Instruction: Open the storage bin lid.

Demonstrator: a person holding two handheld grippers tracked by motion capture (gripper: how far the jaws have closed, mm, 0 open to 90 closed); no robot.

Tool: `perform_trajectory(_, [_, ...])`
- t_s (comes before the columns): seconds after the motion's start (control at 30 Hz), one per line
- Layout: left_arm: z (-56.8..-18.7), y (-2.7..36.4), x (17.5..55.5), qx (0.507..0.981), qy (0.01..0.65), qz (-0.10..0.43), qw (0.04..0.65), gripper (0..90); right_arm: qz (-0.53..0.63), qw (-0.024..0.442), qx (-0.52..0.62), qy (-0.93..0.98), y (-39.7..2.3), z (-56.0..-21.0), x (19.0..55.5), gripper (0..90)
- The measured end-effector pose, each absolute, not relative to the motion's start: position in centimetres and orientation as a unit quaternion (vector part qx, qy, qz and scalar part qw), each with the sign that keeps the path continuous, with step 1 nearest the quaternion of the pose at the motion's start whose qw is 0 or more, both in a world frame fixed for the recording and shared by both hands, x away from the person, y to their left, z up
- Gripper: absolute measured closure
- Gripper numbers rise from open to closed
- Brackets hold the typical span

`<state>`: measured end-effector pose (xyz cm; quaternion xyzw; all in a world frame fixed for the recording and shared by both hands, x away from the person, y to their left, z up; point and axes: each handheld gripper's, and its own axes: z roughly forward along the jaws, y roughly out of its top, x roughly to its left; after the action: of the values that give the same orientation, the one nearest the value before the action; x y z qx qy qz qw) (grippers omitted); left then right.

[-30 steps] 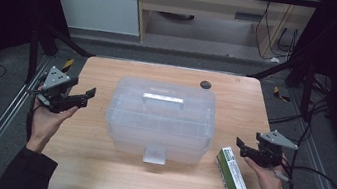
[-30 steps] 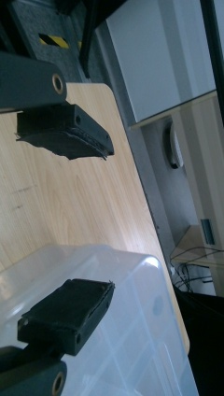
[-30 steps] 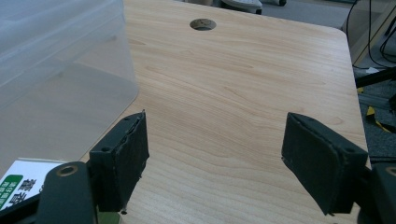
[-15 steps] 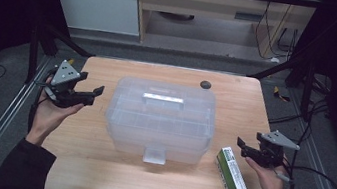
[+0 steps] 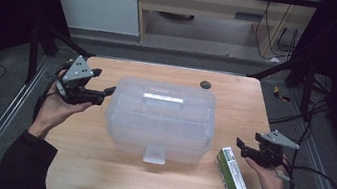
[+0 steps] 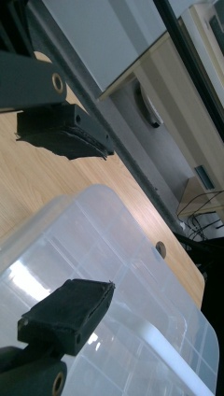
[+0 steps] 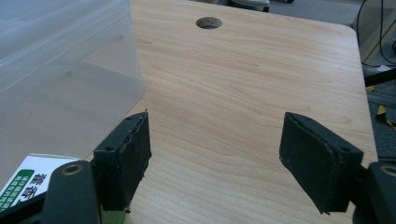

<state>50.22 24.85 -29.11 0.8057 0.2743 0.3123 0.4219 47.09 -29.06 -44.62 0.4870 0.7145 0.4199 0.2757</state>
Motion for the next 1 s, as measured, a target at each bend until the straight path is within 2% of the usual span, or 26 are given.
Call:
perform_trajectory(0.23, [-28.7,24.2,50.3,0.816,0.270,0.303,0.412,28.7,0.417,0.272,0.483,0.720,-28.9,-44.7,47.2,26.5])
perform_trajectory(1.0, [-26.9,21.1,51.3,0.858,0.193,0.276,0.388,29.9,0.419,0.260,0.482,0.725,-28.9,-44.8,47.3,28.7])
